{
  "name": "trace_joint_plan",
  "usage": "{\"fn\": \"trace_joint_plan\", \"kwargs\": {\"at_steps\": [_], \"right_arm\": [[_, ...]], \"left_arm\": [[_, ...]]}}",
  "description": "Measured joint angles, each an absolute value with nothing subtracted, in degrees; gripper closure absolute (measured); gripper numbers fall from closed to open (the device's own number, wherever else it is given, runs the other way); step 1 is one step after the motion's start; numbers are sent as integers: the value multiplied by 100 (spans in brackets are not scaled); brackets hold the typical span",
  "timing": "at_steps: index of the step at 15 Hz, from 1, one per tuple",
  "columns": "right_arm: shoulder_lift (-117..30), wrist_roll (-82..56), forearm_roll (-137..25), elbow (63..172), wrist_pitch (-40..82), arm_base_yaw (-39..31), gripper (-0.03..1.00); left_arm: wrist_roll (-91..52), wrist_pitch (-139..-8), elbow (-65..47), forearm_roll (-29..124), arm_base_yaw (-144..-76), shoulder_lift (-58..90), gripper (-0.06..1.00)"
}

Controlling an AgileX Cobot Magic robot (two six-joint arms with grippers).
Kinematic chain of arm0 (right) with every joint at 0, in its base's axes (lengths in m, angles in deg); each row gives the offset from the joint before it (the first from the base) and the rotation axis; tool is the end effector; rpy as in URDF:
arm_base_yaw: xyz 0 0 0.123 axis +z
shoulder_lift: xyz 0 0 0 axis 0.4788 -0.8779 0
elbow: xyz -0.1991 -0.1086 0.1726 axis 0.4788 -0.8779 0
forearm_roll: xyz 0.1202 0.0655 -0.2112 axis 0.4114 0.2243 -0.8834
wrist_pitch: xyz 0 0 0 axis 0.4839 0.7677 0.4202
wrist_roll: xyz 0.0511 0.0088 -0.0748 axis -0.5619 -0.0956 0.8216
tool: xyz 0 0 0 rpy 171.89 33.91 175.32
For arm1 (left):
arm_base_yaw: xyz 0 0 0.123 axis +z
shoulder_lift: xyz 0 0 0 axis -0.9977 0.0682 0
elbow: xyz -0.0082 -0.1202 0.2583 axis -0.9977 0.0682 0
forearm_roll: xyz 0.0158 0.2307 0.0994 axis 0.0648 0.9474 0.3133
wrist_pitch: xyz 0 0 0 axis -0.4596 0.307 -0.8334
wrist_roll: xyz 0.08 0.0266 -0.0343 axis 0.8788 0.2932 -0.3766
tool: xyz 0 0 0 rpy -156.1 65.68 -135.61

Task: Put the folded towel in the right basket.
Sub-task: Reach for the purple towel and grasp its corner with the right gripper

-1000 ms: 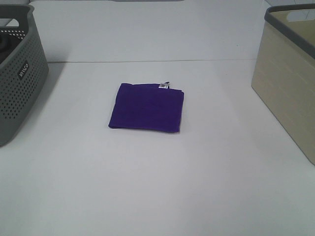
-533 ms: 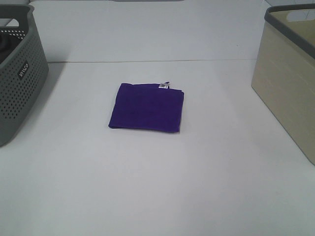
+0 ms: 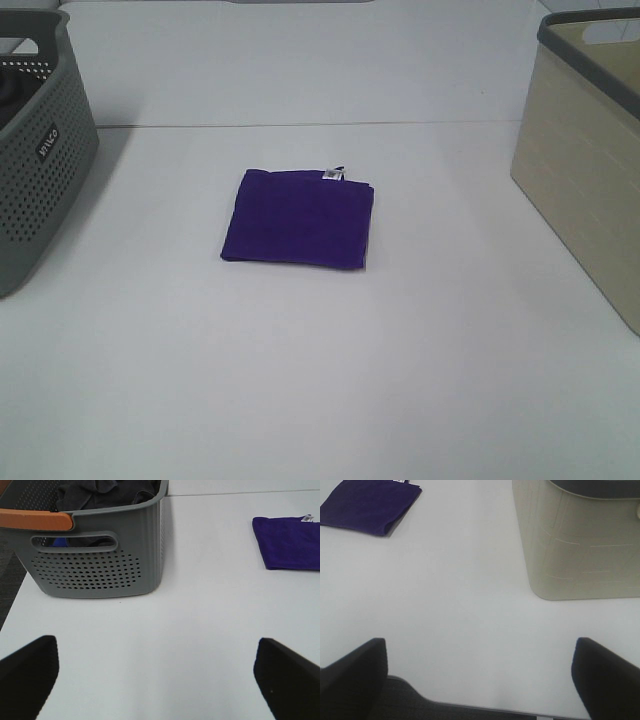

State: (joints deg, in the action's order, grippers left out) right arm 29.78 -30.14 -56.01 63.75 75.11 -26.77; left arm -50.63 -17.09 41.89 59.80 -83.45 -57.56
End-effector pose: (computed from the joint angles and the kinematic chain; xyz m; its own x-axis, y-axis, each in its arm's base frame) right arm -0.0036 0.0108 0.2625 -0.5175 -0.0510 -0.8542 -0.1522 0.9878 0.0333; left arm -0.0053 -0.0025 0.2774 -0.4456 0.0202 -0.8950 -0.0069 0.9996 0.0260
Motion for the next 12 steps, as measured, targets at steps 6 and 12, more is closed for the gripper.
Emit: {"fn": "trace_joint_plan", "kwargs": {"at_steps": [6,12], "right_arm": [[2978,-3014,-5601,6375,7511,-2677,1],[2978,-3014,-5601,6375,7511,-2677,1]], "left_arm": [[-5063,-1709,4189,5980,-8345,-5756,-5],[-5086,-1709,4189,5980,-8345,-5756,-5]]}}
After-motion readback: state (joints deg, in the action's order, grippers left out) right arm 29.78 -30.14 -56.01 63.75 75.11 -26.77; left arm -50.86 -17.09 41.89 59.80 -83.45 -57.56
